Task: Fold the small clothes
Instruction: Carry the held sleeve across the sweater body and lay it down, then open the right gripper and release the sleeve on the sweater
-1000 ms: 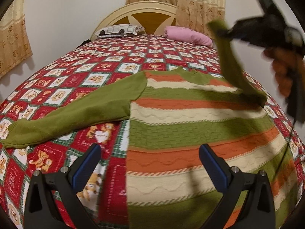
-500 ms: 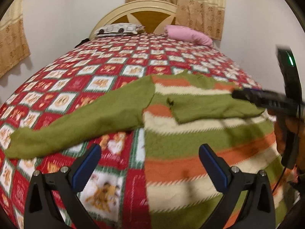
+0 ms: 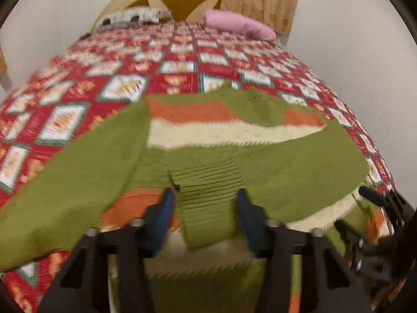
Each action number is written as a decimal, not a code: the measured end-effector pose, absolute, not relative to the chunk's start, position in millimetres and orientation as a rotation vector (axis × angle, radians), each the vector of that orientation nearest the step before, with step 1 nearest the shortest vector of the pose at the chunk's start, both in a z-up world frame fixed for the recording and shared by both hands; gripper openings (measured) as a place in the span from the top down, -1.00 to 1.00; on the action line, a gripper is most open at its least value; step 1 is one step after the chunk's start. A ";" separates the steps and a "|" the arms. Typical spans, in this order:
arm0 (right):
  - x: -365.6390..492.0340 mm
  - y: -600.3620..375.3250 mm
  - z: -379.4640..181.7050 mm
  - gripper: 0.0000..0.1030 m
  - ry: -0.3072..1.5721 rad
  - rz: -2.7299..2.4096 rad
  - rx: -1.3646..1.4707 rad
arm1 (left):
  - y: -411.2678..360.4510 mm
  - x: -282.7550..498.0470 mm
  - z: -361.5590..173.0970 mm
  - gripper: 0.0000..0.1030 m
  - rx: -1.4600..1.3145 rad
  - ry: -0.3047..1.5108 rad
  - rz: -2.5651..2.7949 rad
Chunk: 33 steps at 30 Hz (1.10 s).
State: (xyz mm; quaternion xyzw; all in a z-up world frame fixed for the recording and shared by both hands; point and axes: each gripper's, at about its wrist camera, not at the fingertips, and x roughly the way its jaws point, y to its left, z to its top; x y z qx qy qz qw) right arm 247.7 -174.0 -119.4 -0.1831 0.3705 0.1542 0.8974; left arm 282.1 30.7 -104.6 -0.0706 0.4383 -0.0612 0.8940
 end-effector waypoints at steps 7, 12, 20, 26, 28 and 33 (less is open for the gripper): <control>242.2 -172.6 -119.1 -0.49 0.738 0.297 -0.413 | 44.5 269.5 -100.0 0.92 -0.242 0.867 -0.189; 242.0 -171.5 -119.1 -0.52 0.739 0.291 -0.409 | 52.3 262.0 -93.5 0.91 -0.259 0.835 -0.183; 262.1 -200.0 -109.9 -0.53 0.810 0.259 -0.251 | 55.9 271.9 -105.7 0.92 -0.294 0.850 -0.150; 313.4 -306.0 -118.2 -0.37 0.889 0.161 0.279 | 50.1 277.4 -113.9 0.75 -0.290 0.871 -0.132; 304.9 -326.5 -120.3 -0.23 0.857 0.165 0.422 | 50.7 276.1 -114.8 0.65 -0.300 0.864 -0.145; 270.5 -319.6 -109.4 -0.39 0.826 0.037 0.346 | 46.9 271.8 -113.5 0.12 -0.295 0.835 -0.177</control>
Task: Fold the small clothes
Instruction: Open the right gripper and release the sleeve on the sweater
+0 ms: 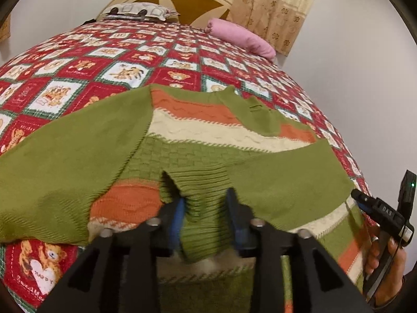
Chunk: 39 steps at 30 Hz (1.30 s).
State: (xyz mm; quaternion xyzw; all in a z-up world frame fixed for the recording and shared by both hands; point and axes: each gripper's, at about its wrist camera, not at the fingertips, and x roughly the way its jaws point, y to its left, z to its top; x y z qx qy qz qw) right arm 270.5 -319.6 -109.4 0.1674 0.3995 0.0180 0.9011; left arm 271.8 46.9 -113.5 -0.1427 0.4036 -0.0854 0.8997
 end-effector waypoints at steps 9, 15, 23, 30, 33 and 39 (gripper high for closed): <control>292.7 -246.0 -63.8 -0.39 0.743 0.288 0.105 | 45.1 265.6 -109.5 -0.68 -0.248 0.801 -0.100; 326.7 -261.9 -119.3 -0.38 0.925 0.171 0.086 | 50.7 261.2 -109.9 -0.75 -0.283 0.788 -0.089; 315.5 -267.3 -107.4 -0.37 0.906 0.152 0.075 | 53.0 259.8 -109.3 -0.87 -0.303 0.771 -0.090; 317.5 -266.8 -107.5 -0.39 0.941 0.119 0.078 | 66.0 256.1 -110.7 -0.89 -0.378 0.749 -0.096; 304.3 -240.6 -92.0 -0.39 0.906 0.158 0.038 | 65.3 257.4 -111.0 -0.90 -0.380 0.751 -0.098; 296.8 -181.9 -92.8 -0.39 0.884 0.270 -0.063 | 67.6 254.6 -110.0 -0.90 -0.393 0.737 -0.093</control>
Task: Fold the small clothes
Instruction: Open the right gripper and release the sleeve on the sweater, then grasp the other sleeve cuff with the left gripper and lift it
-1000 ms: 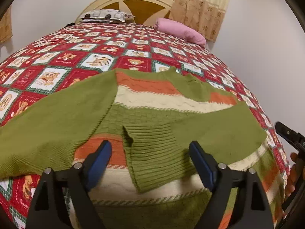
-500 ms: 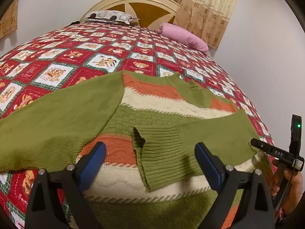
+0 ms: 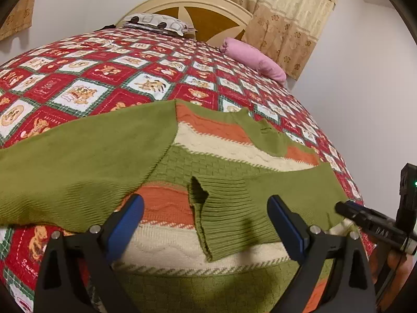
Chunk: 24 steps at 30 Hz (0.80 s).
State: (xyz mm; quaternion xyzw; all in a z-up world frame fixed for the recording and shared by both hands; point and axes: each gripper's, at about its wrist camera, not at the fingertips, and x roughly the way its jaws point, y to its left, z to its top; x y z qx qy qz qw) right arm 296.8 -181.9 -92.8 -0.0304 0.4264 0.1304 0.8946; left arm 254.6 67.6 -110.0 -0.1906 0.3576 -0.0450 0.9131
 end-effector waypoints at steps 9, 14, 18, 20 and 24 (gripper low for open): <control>294.5 -172.5 -121.6 -0.57 0.873 0.243 -0.117 | 85.3 235.4 -103.7 -0.92 -0.467 0.658 -0.040; 291.4 -167.8 -121.6 -0.59 0.858 0.222 -0.147 | 100.8 213.7 -99.8 -0.92 -0.509 0.653 0.006; 291.4 -170.1 -121.6 -0.60 0.855 0.229 -0.129 | 114.6 191.7 -98.8 -0.92 -0.469 0.678 0.071; 291.1 -170.5 -121.7 -0.60 0.854 0.230 -0.127 | 123.3 180.1 -99.1 -0.92 -0.429 0.685 0.120; 291.0 -170.7 -121.7 -0.60 0.853 0.231 -0.124 | 157.4 152.8 -98.0 -0.92 -0.428 0.682 0.210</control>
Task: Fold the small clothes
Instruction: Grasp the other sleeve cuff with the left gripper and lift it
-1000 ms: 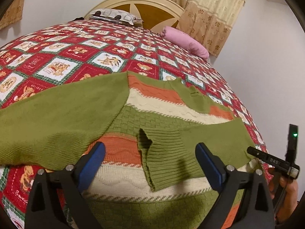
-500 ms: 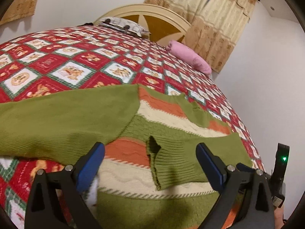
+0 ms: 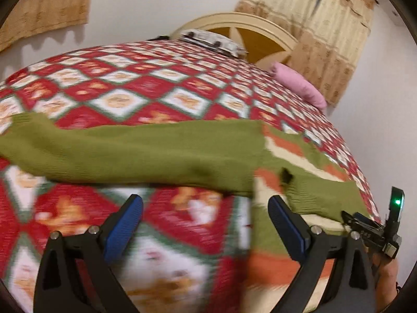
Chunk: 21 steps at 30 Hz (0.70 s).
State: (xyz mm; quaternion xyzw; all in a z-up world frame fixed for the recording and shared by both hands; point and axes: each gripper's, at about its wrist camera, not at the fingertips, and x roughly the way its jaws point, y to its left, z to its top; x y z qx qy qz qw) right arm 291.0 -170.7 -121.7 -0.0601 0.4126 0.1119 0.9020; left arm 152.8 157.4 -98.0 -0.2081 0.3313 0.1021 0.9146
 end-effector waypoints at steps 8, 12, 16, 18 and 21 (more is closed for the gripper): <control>291.1 -171.1 -121.5 -0.60 0.852 0.232 -0.123 | 244.7 102.5 -91.9 -0.90 -0.448 0.637 0.430; 290.8 -170.0 -121.3 -0.60 0.851 0.233 -0.122 | 287.4 85.3 -95.8 -0.89 -0.532 0.631 0.542; 290.8 -169.8 -121.1 -0.60 0.851 0.233 -0.120 | 316.9 80.8 -107.3 -0.72 -0.605 0.641 0.619; 290.9 -168.7 -120.5 -0.61 0.850 0.234 -0.118 | 323.7 84.7 -112.2 -0.59 -0.612 0.648 0.637; 290.9 -169.2 -120.8 -0.61 0.850 0.234 -0.118 | 332.1 94.0 -118.6 -0.34 -0.613 0.653 0.646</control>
